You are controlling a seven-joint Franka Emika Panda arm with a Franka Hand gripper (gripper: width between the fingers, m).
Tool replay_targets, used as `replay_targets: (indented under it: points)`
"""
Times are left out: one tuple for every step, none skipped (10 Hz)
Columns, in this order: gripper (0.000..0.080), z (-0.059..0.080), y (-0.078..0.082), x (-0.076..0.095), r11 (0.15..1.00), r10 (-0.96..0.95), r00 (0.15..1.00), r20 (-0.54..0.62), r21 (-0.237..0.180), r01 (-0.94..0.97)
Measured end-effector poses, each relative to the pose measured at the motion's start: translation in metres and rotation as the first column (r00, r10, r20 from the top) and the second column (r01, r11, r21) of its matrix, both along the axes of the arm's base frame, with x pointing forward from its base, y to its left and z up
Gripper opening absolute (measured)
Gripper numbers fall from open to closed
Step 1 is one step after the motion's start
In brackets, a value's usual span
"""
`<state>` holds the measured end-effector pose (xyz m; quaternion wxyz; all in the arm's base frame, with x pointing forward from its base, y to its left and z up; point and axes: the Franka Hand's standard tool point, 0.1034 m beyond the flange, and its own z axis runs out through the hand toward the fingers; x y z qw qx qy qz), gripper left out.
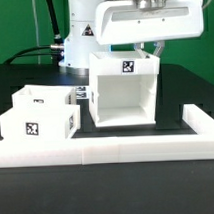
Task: Assemble drawer
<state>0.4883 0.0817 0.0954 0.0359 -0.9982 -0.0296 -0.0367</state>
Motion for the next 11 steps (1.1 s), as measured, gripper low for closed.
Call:
replay_targets:
  points:
    - [0.0038,0.0,-0.001,0.011,1.0,-0.006,1.0,0.009,0.002,0.006]
    - [0.0038,0.0,-0.001,0.025,1.0,-0.013,1.0,0.022,0.006,0.013]
    - [0.0038,0.0,0.0,0.036,1.0,-0.029,0.999,0.032,0.011,0.029]
    - [0.0038,0.0,0.003,0.048,0.999,-0.048,0.998,0.041,0.017,0.048]
    - [0.0038,0.001,0.005,0.06,0.998,-0.064,0.997,0.052,0.024,0.063]
    - [0.0038,0.001,0.006,0.07,0.996,-0.081,0.995,0.064,0.03,0.079]
    - [0.0038,0.002,0.008,0.079,0.995,-0.092,0.993,0.071,0.035,0.09]
    - [0.0038,0.002,0.009,0.09,0.995,-0.095,0.992,0.082,0.039,0.092]
    - [0.0038,0.003,0.009,0.095,0.995,-0.097,0.991,0.09,0.042,0.093]
    - [0.0038,0.004,0.01,0.096,0.995,-0.099,0.991,0.092,0.042,0.096]
    - [0.0038,0.004,0.01,0.096,0.994,-0.102,0.991,0.092,0.043,0.098]
